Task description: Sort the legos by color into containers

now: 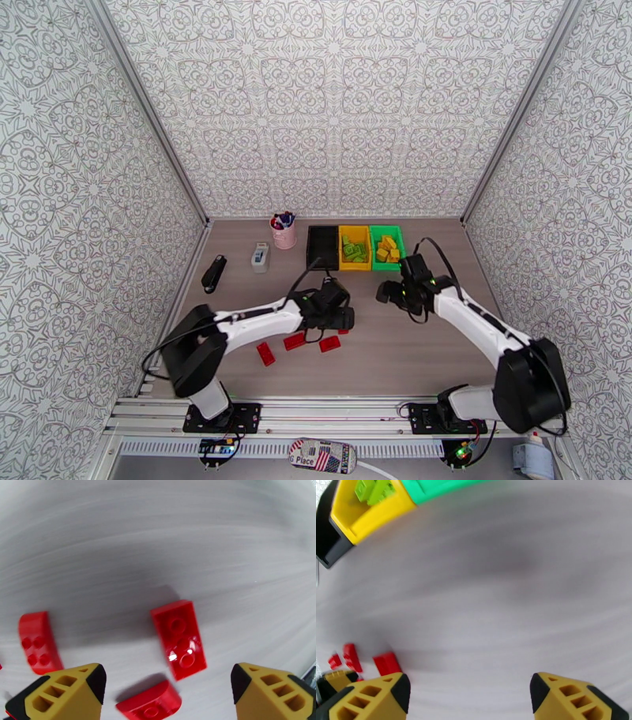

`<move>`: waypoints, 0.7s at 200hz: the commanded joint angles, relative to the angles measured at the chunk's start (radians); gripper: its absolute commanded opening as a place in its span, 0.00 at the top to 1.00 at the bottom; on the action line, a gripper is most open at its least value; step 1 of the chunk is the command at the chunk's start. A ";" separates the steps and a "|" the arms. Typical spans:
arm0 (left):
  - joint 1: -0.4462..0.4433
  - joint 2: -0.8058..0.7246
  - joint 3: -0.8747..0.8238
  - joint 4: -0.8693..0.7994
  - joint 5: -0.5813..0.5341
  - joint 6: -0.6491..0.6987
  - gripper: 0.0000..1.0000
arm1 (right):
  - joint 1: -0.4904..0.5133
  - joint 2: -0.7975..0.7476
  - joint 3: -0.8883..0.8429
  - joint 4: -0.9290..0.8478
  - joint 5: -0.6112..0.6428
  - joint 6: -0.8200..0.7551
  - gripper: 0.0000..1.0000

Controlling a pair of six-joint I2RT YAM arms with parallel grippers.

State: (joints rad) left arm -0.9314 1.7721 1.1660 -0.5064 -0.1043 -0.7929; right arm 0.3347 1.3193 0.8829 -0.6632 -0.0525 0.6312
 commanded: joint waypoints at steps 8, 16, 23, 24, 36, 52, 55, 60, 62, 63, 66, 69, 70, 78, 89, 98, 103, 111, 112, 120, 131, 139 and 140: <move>-0.019 0.094 0.100 -0.101 -0.041 -0.013 0.17 | 0.006 -0.076 -0.065 0.007 0.034 0.008 0.16; -0.021 0.116 0.120 -0.114 -0.044 -0.014 0.18 | 0.006 -0.081 -0.075 0.003 0.035 0.007 0.16; -0.023 0.133 0.136 -0.129 -0.049 -0.015 0.20 | 0.006 -0.083 -0.078 -0.006 0.040 0.004 0.18; -0.023 0.134 0.138 -0.130 -0.049 -0.015 0.20 | 0.006 -0.083 -0.079 -0.006 0.040 0.004 0.18; -0.024 0.159 0.158 -0.148 -0.052 -0.017 0.22 | 0.006 -0.080 -0.082 -0.019 0.048 0.003 0.20; -0.027 0.179 0.171 -0.158 -0.051 -0.023 0.24 | 0.006 -0.072 -0.080 -0.039 0.066 0.010 0.21; -0.026 0.183 0.173 -0.160 -0.050 -0.024 0.24 | 0.006 -0.069 -0.081 -0.043 0.067 0.010 0.21; -0.028 0.187 0.176 -0.163 -0.049 -0.025 0.25 | 0.006 -0.067 -0.080 -0.046 0.069 0.010 0.21; -0.029 0.188 0.177 -0.164 -0.049 -0.027 0.25 | 0.006 -0.065 -0.079 -0.049 0.070 0.010 0.21; -0.029 0.188 0.177 -0.164 -0.049 -0.027 0.26 | 0.006 -0.065 -0.078 -0.050 0.071 0.010 0.21; -0.031 0.190 0.178 -0.165 -0.049 -0.028 0.26 | 0.006 -0.063 -0.078 -0.055 0.074 0.012 0.21; -0.031 0.191 0.178 -0.165 -0.049 -0.029 0.26 | 0.006 -0.062 -0.077 -0.059 0.079 0.014 0.20; -0.032 0.191 0.178 -0.166 -0.049 -0.030 0.27 | 0.007 -0.062 -0.077 -0.061 0.079 0.014 0.20; -0.036 0.194 0.179 -0.167 -0.051 -0.033 0.28 | 0.006 -0.059 -0.076 -0.071 0.085 0.014 0.18; -0.041 0.198 0.181 -0.170 -0.051 -0.036 0.30 | 0.006 -0.058 -0.078 -0.071 0.079 0.008 0.17; -0.044 0.201 0.182 -0.172 -0.049 -0.040 0.32 | 0.007 -0.058 -0.077 -0.075 0.075 0.009 0.15; -0.045 0.205 0.182 -0.172 -0.049 -0.041 0.33 | 0.006 -0.056 -0.076 -0.076 0.072 0.007 0.14; -0.047 0.210 0.184 -0.173 -0.048 -0.042 0.34 | 0.005 -0.053 -0.076 -0.076 0.071 0.005 0.13; -0.045 0.211 0.184 -0.173 -0.048 -0.042 0.35 | 0.005 -0.054 -0.076 -0.076 0.071 0.005 0.13; -0.046 0.216 0.186 -0.175 -0.048 -0.044 0.36 | 0.006 -0.054 -0.077 -0.074 0.074 0.004 0.13; -0.047 0.219 0.186 -0.178 -0.050 -0.045 0.39 | 0.006 -0.059 -0.087 -0.056 0.081 0.008 0.14; -0.046 0.218 0.188 -0.178 -0.053 -0.044 0.41 | 0.006 -0.064 -0.091 -0.041 0.073 0.003 0.13; -0.047 0.217 0.188 -0.178 -0.054 -0.044 0.41 | 0.006 -0.064 -0.091 -0.040 0.072 0.003 0.12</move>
State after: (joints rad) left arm -0.9726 1.9739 1.3224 -0.6556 -0.1368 -0.8261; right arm 0.3347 1.2587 0.8177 -0.7155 0.0017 0.6384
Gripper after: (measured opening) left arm 0.609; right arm 0.868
